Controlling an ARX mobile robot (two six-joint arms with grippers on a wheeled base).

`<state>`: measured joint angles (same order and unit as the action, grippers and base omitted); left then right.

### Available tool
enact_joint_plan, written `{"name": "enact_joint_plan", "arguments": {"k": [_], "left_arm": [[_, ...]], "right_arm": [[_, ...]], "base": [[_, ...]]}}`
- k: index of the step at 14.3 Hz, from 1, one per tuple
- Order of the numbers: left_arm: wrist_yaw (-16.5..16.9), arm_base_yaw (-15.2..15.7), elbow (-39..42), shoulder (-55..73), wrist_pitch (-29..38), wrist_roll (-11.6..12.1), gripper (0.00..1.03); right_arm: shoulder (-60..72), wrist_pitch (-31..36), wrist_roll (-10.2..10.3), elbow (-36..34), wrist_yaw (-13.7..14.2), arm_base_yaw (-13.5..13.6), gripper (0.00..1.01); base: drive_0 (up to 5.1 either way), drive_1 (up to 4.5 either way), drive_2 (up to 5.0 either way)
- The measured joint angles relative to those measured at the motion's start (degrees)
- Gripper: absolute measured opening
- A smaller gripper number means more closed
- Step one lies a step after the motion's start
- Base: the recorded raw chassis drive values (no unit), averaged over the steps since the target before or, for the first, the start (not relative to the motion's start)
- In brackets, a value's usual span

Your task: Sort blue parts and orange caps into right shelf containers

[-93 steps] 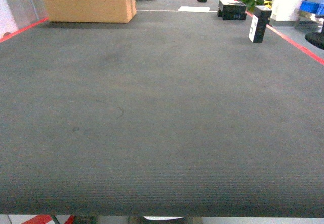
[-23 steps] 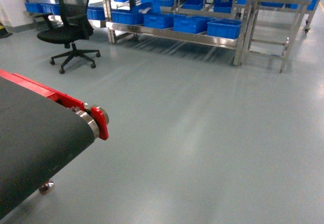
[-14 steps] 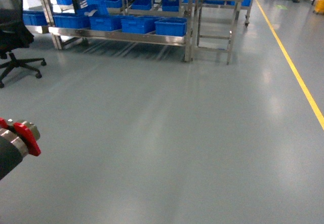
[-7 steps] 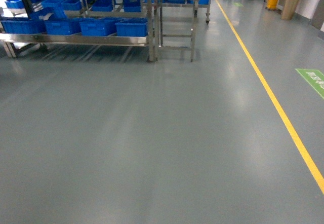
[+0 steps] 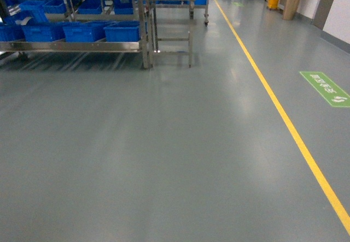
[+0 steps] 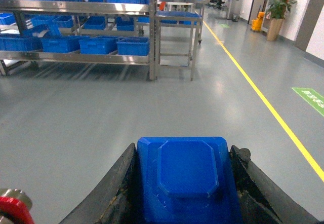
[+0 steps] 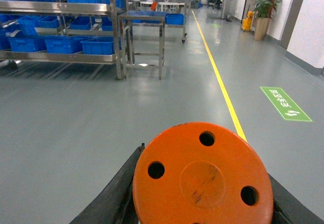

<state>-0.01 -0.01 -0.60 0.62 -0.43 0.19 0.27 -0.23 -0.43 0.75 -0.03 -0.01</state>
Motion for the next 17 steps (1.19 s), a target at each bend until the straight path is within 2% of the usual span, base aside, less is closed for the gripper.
{"name": "enact_joint_plan", "arguments": {"k": [17], "left_arm": [[0.0,0.0,0.0,0.0,0.0,0.0,0.43]], "right_arm": [[0.0,-0.2,0.0,0.0,0.0,0.0,0.45]], "base": [[0.0,4.19,-4.3]]}}
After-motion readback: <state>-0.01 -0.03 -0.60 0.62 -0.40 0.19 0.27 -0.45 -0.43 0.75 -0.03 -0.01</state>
